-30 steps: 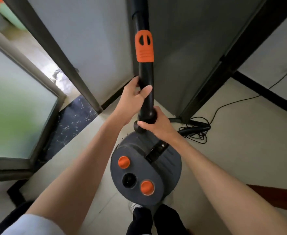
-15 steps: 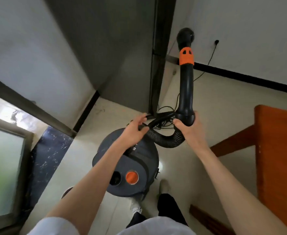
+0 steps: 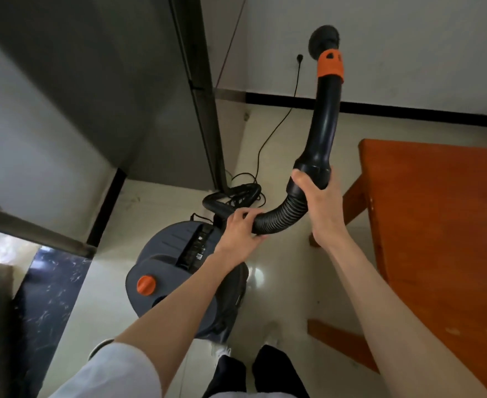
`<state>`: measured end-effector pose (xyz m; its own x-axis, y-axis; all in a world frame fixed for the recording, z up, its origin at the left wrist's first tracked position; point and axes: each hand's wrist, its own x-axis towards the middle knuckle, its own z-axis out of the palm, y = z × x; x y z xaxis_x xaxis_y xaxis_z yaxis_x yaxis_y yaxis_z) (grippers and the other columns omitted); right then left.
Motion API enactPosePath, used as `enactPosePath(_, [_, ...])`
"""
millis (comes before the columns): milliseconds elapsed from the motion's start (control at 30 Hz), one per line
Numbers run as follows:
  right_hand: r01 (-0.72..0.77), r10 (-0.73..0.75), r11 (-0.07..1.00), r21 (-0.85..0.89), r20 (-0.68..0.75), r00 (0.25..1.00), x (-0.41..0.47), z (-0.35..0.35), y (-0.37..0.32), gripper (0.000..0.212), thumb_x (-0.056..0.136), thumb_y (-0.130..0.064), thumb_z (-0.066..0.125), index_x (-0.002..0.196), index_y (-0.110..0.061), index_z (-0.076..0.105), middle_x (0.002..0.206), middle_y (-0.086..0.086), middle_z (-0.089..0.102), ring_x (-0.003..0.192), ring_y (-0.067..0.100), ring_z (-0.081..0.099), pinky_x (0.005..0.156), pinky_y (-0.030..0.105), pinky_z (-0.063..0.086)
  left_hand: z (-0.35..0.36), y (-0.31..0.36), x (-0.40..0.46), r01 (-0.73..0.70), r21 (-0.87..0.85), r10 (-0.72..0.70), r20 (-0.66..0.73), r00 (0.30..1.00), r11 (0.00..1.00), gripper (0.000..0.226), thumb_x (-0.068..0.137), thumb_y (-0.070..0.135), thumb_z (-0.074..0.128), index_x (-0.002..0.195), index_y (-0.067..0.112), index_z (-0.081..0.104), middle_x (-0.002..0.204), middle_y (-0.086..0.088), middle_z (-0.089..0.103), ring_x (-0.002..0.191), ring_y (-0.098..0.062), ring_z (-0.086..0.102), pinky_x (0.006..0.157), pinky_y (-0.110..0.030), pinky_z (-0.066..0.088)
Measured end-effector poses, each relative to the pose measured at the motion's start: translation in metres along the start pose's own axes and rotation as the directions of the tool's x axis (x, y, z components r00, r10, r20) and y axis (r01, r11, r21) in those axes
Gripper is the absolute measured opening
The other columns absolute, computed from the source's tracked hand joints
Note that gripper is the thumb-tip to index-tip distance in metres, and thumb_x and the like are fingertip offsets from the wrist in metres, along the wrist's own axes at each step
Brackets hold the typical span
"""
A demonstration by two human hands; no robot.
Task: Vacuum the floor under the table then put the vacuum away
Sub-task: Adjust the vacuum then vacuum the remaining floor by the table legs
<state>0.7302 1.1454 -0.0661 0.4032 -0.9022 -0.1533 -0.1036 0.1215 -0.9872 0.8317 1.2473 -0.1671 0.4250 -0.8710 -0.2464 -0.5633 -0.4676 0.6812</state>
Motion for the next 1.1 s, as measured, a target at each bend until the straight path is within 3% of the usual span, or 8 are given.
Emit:
enactPosePath(200, [0.032,-0.025,0.992,0.121,-0.055,0.998,0.025,-0.034,-0.047,0.019,0.086,-0.021,0.065,0.095,-0.028,0.050,0.091,-0.006,0.057,0.079,0.004,0.057,0.068,0.017,0.047,0.005,0.065,0.019,-0.034,-0.153,0.042,0.045,0.998,0.988,0.055,0.085,0.027,0.066,0.135,0.019,0.044,0.126,-0.009,0.051,0.116,-0.022,0.050,0.099,-0.030,0.039])
enactPosePath(333, [0.006,-0.002,0.991,0.135,-0.030,1.000,0.044,-0.061,-0.077,0.018,0.086,-0.031,0.066,0.095,-0.020,0.055,0.080,0.001,0.059,0.067,0.014,0.058,0.063,0.026,0.051,0.021,0.119,0.014,-0.112,-0.207,0.131,0.079,0.988,0.972,0.051,0.083,0.034,0.068,0.126,0.018,0.048,0.114,-0.006,0.061,0.104,-0.020,0.059,0.089,-0.038,0.051])
enactPosePath(533, [-0.163,0.159,0.984,0.075,0.056,0.986,0.040,-0.096,-0.063,0.035,0.085,-0.031,0.066,0.105,-0.005,0.055,0.073,0.007,0.059,0.047,0.012,0.057,0.046,0.021,0.050,0.036,0.126,-0.003,-0.075,-0.258,0.137,0.232,0.963,0.963,0.055,0.084,0.028,0.070,0.132,0.017,0.046,0.125,-0.004,0.057,0.116,-0.016,0.054,0.098,-0.029,0.044])
enactPosePath(667, [-0.133,0.141,0.986,-0.103,0.074,0.987,0.015,-0.108,-0.034,0.023,0.085,-0.031,0.065,0.099,-0.016,0.055,0.076,0.006,0.061,0.053,0.013,0.058,0.051,0.023,0.052,0.051,0.098,-0.032,0.046,-0.272,0.057,0.359,0.932,0.961,0.050,0.092,0.017,0.058,0.139,0.019,0.041,0.134,0.002,0.049,0.124,-0.005,0.042,0.095,-0.012,0.029])
enactPosePath(800, [-0.215,0.222,0.972,-0.089,0.068,0.973,-0.021,-0.112,-0.004,0.033,0.084,-0.028,0.067,0.109,-0.014,0.052,0.085,0.007,0.063,0.059,0.017,0.062,0.054,0.025,0.054,0.074,0.072,-0.055,0.155,-0.255,-0.032,0.429,0.903,0.954,0.046,0.098,0.013,0.045,0.143,0.018,0.036,0.141,-0.002,0.045,0.132,-0.013,0.039,0.097,-0.013,0.031])
enactPosePath(933, [-0.290,0.296,0.951,-0.106,0.047,0.954,-0.065,-0.104,0.034,0.029,0.081,-0.029,0.069,0.103,-0.026,0.050,0.095,0.000,0.062,0.082,0.022,0.063,0.073,0.034,0.056,0.078,0.031,-0.077,0.115,-0.082,-0.081,0.338,0.938,0.990,0.039,0.099,0.015,0.045,0.138,0.015,0.044,0.138,-0.002,0.048,0.130,-0.016,0.043,0.098,-0.016,0.030])
enactPosePath(1033, [-0.310,0.312,0.947,-0.083,0.014,0.950,-0.089,-0.092,0.060,0.022,0.080,-0.034,0.070,0.095,-0.025,0.057,0.093,0.006,0.064,0.083,0.027,0.064,0.077,0.042,0.056,0.065,-0.024,-0.096,0.116,0.069,-0.128,0.216,0.968,0.991,0.037,0.096,0.014,0.048,0.133,0.014,0.049,0.135,-0.005,0.047,0.127,-0.020,0.043,0.105,-0.027,0.030])
enactPosePath(1100, [-0.327,0.338,0.930,-0.170,0.041,0.940,-0.098,-0.082,0.080,0.023,0.080,-0.031,0.071,0.095,-0.024,0.054,0.098,0.008,0.063,0.086,0.025,0.063,0.080,0.042,0.055,0.052,-0.067,-0.105,0.190,0.146,-0.205,0.096,0.974,0.971,0.040,0.094,0.015,0.051,0.134,0.014,0.047,0.138,-0.008,0.045,0.130,-0.026,0.039,0.109,-0.033,0.028])
